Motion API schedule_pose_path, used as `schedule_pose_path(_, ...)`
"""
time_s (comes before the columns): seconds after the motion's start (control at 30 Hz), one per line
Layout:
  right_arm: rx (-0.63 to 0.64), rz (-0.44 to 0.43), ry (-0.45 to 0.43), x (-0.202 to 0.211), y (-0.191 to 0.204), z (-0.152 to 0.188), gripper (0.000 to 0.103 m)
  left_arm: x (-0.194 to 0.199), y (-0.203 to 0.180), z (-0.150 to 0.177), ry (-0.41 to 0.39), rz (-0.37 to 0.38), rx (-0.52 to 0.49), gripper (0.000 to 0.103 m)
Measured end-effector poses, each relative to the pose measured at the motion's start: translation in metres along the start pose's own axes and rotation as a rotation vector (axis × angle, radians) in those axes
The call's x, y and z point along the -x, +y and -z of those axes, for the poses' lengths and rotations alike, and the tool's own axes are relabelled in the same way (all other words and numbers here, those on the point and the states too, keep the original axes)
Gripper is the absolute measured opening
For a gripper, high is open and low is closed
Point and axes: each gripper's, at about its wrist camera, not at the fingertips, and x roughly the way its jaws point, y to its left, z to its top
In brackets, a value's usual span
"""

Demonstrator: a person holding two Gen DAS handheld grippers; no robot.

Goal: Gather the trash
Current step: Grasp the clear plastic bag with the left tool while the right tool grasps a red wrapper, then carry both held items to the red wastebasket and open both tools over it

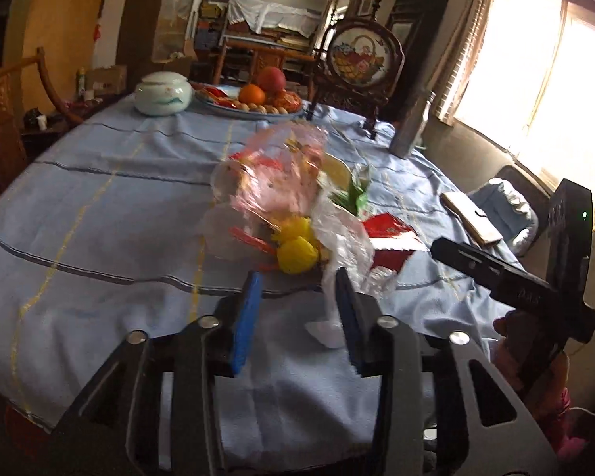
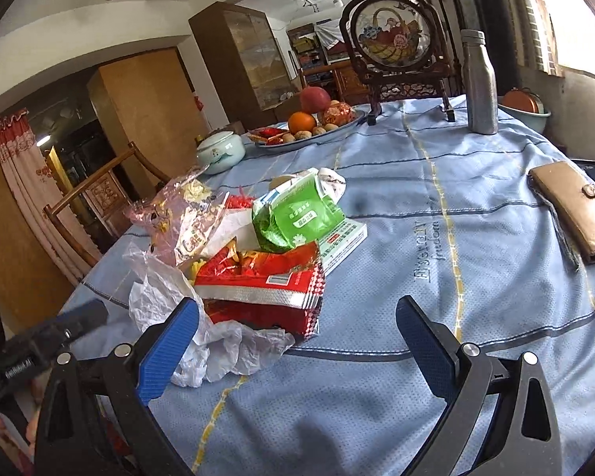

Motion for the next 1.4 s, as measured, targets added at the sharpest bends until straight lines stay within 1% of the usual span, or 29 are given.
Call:
schedule_pose_path(0.03, 0.005, 0.026, -0.020, 0.005, -0.002, -0.001, 0.098, -0.009, -0.006, 0.000, 0.012, 0.014, -0.006, 0.071)
schedule_pose_path(0.07, 0.005, 0.045, -0.031, 0.010, -0.005, -0.001, 0.098, -0.021, -0.017, 0.001, 0.022, 0.022, -0.020, 0.074)
schedule_pose_path(0.13, 0.006, 0.071, -0.044, 0.016, -0.010, -0.001, 0.098, -0.040, -0.036, 0.001, 0.050, 0.037, -0.073, 0.076)
schedule_pose_path(0.17, 0.008, 0.076, -0.035, 0.018, -0.014, -0.002, 0.098, -0.050, -0.045, 0.000, 0.062, 0.031, -0.099, 0.076)
schedule_pose_path(0.2, 0.010, 0.078, -0.021, 0.019, -0.018, -0.002, 0.098, -0.060, -0.048, 0.000, 0.071, 0.008, -0.109, 0.076)
schedule_pose_path(0.23, 0.018, 0.079, -0.015, 0.018, -0.019, -0.001, 0.098, -0.070, -0.048, -0.001, 0.089, -0.025, -0.104, 0.068)
schedule_pose_path(0.27, 0.026, 0.081, -0.011, 0.017, -0.018, 0.000, 0.098, -0.075, -0.044, -0.002, 0.102, -0.040, -0.083, 0.052)
schedule_pose_path(0.3, 0.032, 0.083, -0.006, 0.016, -0.018, 0.000, 0.098, -0.077, -0.038, -0.001, 0.113, -0.028, -0.063, 0.013)
schedule_pose_path(0.33, 0.037, 0.081, -0.001, 0.014, -0.018, -0.001, 0.098, -0.071, -0.029, -0.001, 0.113, -0.009, -0.035, 0.013)
schedule_pose_path(0.37, 0.036, 0.068, 0.004, 0.011, -0.017, 0.000, 0.098, -0.061, -0.021, -0.001, 0.089, -0.011, -0.015, 0.013)
schedule_pose_path(0.43, 0.027, 0.037, 0.022, 0.002, -0.014, -0.003, 0.098, -0.027, -0.004, 0.000, 0.019, -0.049, -0.013, 0.013)
schedule_pose_path(0.5, 0.021, 0.003, 0.051, -0.011, -0.007, -0.005, 0.098, 0.003, 0.011, 0.000, -0.032, -0.072, 0.004, 0.013)
schedule_pose_path(0.57, 0.015, -0.030, 0.077, -0.023, 0.000, -0.006, 0.098, 0.032, 0.029, 0.001, -0.084, -0.135, 0.023, 0.013)
schedule_pose_path(0.63, -0.001, -0.047, 0.106, -0.036, 0.006, -0.008, 0.098, 0.050, 0.047, 0.004, -0.114, -0.206, 0.044, 0.013)
schedule_pose_path(0.67, -0.010, -0.055, 0.122, -0.043, 0.007, -0.010, 0.098, 0.057, 0.058, 0.007, -0.120, -0.238, 0.061, 0.013)
schedule_pose_path(0.77, -0.043, -0.098, 0.177, -0.061, 0.009, -0.015, 0.098, 0.068, 0.085, 0.017, -0.116, -0.283, 0.123, 0.013)
schedule_pose_path(0.8, -0.043, -0.112, 0.182, -0.065, 0.011, -0.016, 0.095, 0.071, 0.094, 0.021, -0.114, -0.295, 0.146, 0.013)
schedule_pose_path(0.83, -0.036, -0.122, 0.183, -0.068, 0.012, -0.017, 0.088, 0.073, 0.100, 0.024, -0.112, -0.304, 0.164, 0.013)
schedule_pose_path(0.9, -0.046, -0.173, 0.189, -0.068, 0.013, -0.016, 0.020, 0.081, 0.108, 0.032, -0.112, -0.325, 0.186, 0.013)
schedule_pose_path(0.93, -0.063, -0.196, 0.180, -0.063, 0.012, -0.016, 0.018, 0.085, 0.110, 0.036, -0.113, -0.337, 0.191, 0.013)
schedule_pose_path(1.0, -0.047, -0.183, 0.128, -0.049, 0.016, -0.017, 0.014, 0.093, 0.112, 0.041, -0.119, -0.357, 0.197, 0.013)
schedule_pose_path(1.2, 0.026, -0.197, 0.022, -0.006, 0.032, -0.026, 0.010, 0.123, 0.111, 0.050, -0.167, -0.404, 0.208, 0.013)
schedule_pose_path(1.3, 0.046, -0.210, -0.014, 0.009, 0.036, -0.028, 0.009, 0.138, 0.110, 0.055, -0.185, -0.433, 0.217, 0.013)
schedule_pose_path(1.4, 0.049, -0.232, -0.030, 0.018, 0.039, -0.028, 0.009, 0.152, 0.112, 0.064, -0.190, -0.468, 0.237, 0.013)
